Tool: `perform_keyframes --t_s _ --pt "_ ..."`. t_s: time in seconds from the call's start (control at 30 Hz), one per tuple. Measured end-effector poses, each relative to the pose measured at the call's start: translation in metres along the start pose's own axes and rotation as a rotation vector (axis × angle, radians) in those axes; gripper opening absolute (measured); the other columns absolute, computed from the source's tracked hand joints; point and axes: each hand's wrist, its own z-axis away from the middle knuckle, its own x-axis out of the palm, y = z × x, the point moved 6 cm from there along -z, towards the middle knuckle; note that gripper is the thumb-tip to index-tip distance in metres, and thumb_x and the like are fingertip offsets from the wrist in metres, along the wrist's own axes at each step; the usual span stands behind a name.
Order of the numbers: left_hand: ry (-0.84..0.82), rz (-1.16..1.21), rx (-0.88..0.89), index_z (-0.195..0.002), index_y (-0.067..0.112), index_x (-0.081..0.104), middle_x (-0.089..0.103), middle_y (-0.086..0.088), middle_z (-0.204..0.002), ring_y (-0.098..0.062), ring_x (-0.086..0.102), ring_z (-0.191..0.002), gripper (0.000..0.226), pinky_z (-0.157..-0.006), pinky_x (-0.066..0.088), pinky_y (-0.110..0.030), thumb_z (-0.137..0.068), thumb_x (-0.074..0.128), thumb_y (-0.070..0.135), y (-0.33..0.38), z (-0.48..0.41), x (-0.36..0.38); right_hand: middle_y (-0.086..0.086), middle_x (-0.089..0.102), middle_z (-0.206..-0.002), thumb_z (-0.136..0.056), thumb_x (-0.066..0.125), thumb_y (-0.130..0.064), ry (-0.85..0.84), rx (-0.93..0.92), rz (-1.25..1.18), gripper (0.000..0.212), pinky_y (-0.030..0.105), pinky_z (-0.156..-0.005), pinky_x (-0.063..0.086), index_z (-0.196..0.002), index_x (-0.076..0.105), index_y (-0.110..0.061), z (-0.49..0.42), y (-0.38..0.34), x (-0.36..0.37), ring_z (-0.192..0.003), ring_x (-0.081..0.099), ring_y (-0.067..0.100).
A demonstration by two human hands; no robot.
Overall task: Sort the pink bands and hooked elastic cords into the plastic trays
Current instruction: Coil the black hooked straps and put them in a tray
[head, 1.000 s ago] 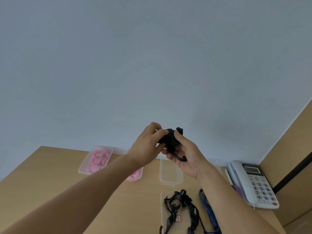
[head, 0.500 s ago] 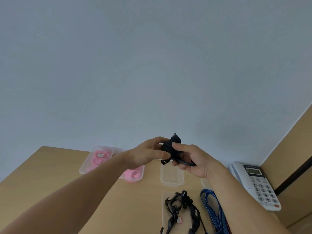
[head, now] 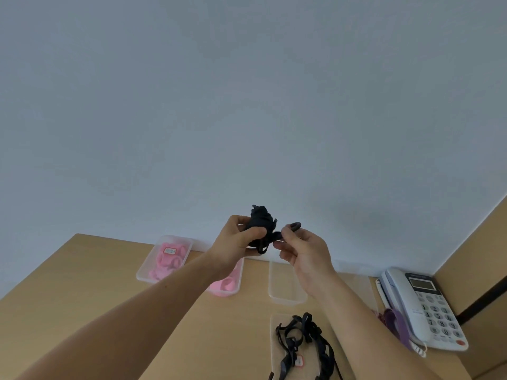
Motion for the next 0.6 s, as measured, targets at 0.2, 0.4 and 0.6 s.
perform_keyframes --t_s 0.2,0.4,0.6 --pt "-0.067 0.011 -0.078 -0.119 0.007 0.051 0.074 -0.01 -0.098 -0.023 0.072 -0.088 0.057 -0.074 0.057 -0.033 -0.07 0.072 0.027 -0.01 -0.005 -0.012 -0.008 0.065 -0.07 -0.1 0.053 -0.017 0.0 -0.174 0.423 0.024 0.016 -0.056 0.043 -0.081 0.067 -0.01 0.005 -0.007 0.014 -0.057 0.053 0.004" --pt "-0.162 -0.099 -0.061 -0.122 0.013 0.051 0.068 -0.017 -0.111 -0.032 0.071 -0.092 0.05 -0.079 0.059 -0.039 -0.076 0.071 0.016 -0.008 -0.01 -0.013 -0.009 0.055 -0.056 -0.1 0.051 -0.013 0.028 -0.19 0.457 0.025 0.012 -0.05 0.041 -0.086 0.069 -0.004 0.003 0.007 0.022 -0.048 0.049 0.001" --pt "-0.312 0.116 -0.169 -0.124 -0.002 0.054 0.071 -0.019 -0.108 -0.034 0.069 -0.103 0.049 -0.083 0.056 -0.038 -0.081 0.069 0.016 -0.018 -0.009 -0.016 -0.004 0.05 -0.059 -0.098 0.056 -0.02 0.227 -0.278 0.388 0.023 0.027 -0.055 0.039 -0.082 0.072 -0.017 -0.004 0.01 0.018 -0.055 0.041 0.013"
